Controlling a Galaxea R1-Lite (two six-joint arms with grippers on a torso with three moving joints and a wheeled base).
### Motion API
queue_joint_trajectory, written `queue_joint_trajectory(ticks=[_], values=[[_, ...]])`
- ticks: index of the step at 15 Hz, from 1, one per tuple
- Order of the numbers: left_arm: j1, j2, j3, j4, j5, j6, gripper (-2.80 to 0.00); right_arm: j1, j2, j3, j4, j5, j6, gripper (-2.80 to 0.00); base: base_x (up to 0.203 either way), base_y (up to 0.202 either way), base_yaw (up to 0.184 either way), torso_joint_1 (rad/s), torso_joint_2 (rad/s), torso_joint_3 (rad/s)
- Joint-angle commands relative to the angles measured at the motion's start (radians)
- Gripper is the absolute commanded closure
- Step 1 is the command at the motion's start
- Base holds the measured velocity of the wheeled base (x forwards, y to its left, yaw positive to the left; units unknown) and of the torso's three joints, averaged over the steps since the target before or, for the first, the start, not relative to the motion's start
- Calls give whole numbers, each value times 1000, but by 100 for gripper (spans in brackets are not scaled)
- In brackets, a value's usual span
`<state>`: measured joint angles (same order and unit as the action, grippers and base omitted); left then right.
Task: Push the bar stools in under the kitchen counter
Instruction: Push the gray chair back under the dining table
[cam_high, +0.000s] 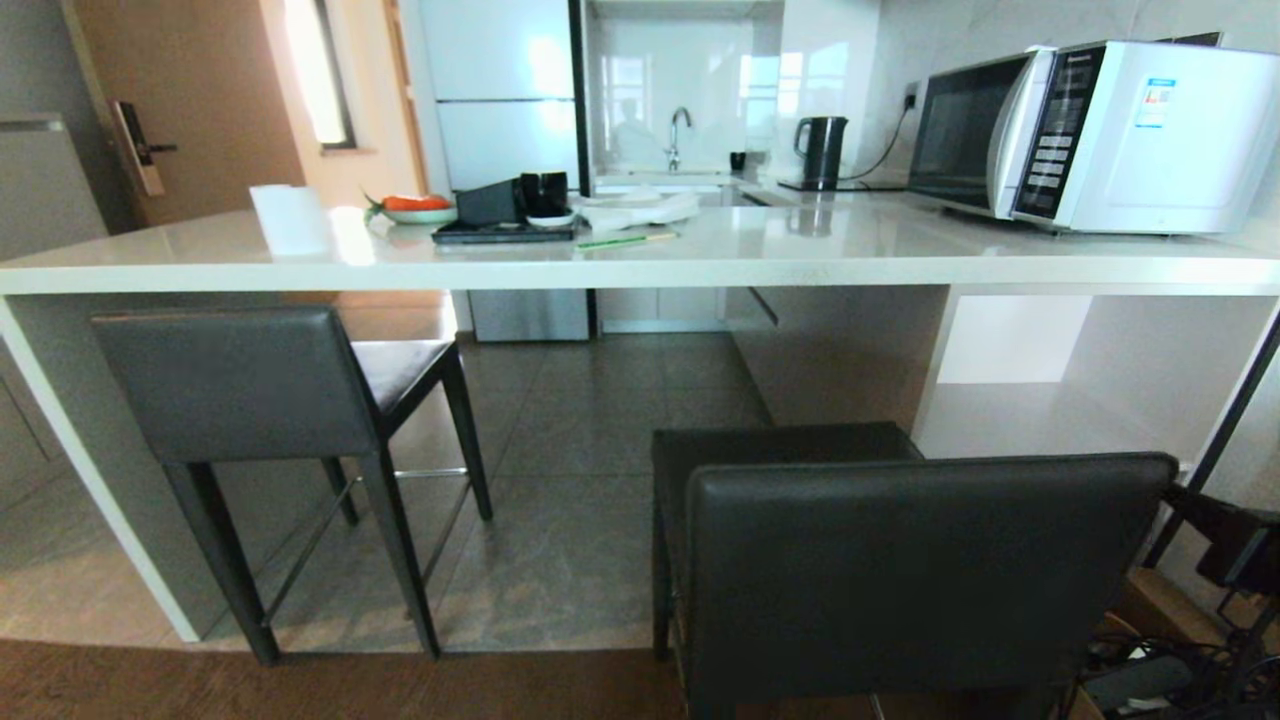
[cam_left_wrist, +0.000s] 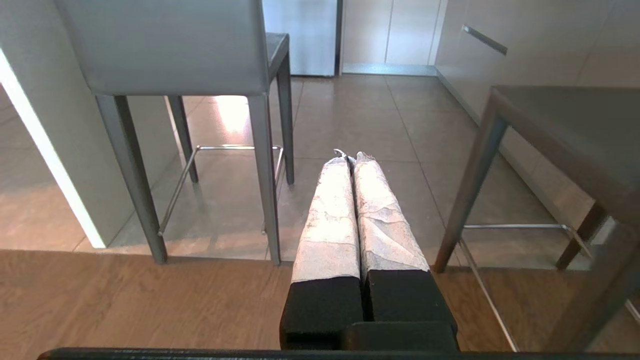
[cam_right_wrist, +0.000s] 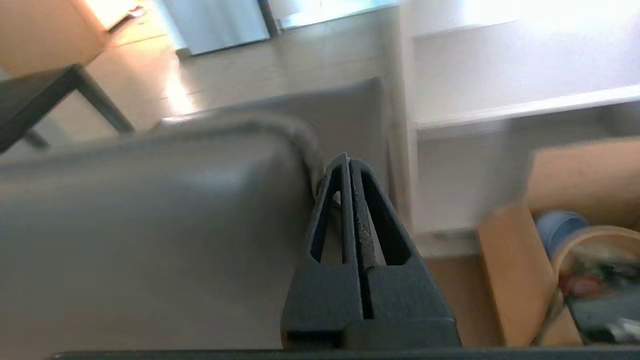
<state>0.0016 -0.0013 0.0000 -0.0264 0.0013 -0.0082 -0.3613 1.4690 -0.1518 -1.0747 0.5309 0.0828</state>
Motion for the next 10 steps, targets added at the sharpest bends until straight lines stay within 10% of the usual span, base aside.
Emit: queue_joint_trajectory(ticks=[1,7,10], values=[[0,0,9,-1,0,-1,0,77,-32,23,4,-1,0,0,0,0,0,0,0,0],[0,0,8,-3,-8,44,0,307,-25,22,3,-194,40,0,0,0,0,0,0,0],[0,0,8,-3,-4,40,0,295,-3,23,3,-231,109,0,0,0,0,0,0,0]])
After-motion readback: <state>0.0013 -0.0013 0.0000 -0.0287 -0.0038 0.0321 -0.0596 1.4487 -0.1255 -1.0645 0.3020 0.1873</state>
